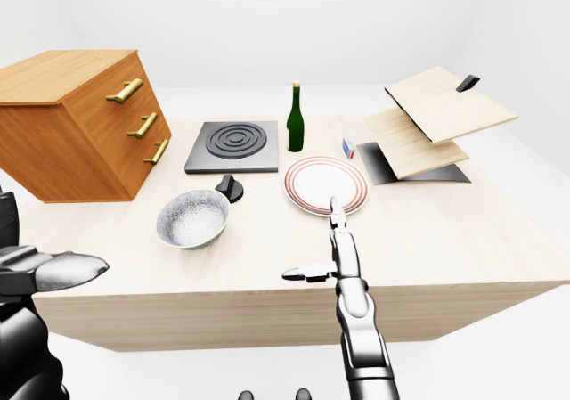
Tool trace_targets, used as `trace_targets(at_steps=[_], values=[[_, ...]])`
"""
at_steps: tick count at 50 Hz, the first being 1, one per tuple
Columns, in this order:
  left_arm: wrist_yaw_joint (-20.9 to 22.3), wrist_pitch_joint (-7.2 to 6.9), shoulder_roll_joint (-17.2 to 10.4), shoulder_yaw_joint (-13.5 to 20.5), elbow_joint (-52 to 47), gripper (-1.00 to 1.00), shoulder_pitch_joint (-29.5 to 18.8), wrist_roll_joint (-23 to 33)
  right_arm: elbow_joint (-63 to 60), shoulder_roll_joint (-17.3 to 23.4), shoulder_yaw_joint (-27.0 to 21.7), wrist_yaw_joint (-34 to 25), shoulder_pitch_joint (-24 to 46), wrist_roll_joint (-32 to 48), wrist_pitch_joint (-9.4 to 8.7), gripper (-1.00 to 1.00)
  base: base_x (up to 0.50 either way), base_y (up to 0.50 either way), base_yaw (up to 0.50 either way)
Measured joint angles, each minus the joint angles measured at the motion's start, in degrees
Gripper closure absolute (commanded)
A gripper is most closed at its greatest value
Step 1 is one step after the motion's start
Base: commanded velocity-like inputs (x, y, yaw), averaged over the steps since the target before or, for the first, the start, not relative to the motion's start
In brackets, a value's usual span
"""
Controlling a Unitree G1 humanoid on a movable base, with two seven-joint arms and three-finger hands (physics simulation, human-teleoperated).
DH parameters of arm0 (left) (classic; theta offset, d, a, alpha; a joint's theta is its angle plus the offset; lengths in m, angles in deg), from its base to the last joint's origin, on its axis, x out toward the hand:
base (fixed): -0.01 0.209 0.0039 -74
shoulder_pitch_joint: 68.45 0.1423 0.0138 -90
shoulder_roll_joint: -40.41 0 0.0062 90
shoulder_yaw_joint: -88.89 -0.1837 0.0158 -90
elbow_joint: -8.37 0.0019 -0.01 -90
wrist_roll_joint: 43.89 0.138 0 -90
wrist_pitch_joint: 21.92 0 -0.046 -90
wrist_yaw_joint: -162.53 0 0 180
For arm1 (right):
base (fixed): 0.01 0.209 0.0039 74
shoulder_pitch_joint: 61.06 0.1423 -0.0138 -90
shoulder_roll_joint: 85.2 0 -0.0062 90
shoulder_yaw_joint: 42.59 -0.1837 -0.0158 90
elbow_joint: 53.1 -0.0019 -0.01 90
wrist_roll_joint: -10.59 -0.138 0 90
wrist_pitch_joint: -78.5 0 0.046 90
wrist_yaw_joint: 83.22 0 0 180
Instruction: Pick up the akita bowl and put it on the plate.
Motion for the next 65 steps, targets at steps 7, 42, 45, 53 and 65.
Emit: trace_targets(at_steps=[7,42,45,53,65], values=[[0.67,0.00,0.44,-0.01,-0.27,-1.00,0.02,0.79,-0.34,0.01,-0.05,-0.05,-0.04,-0.12,-0.27,-1.00,0.00,0.00,0.00],[2.13,0.00,1.82,-1.29,-1.36,-1.00,0.50,0.97,-3.44,-0.08,-0.35,-0.76,-0.92,-1.89,-0.53,-1.00,0.08,0.00,0.00],[2.19,0.00,1.87,-1.44,-1.40,-1.00,0.54,0.99,-3.45,-0.07,-0.41,-0.94,-0.91,-2.15,-0.19,-1.00,0.50,0.00,0.00],[2.40,0.00,1.99,-1.68,-1.33,-1.00,0.61,1.05,-3.69,-0.03,-0.41,-1.22,-0.92,-2.36,0.21,-1.00,0.50,0.00,0.00],[2.67,0.00,2.07,-1.99,-1.17,-1.00,0.54,1.12,-3.61,0.03,-0.42,-1.38,-0.34,-2.14,0.76,-1.00,0.50,0.00,0.00]])
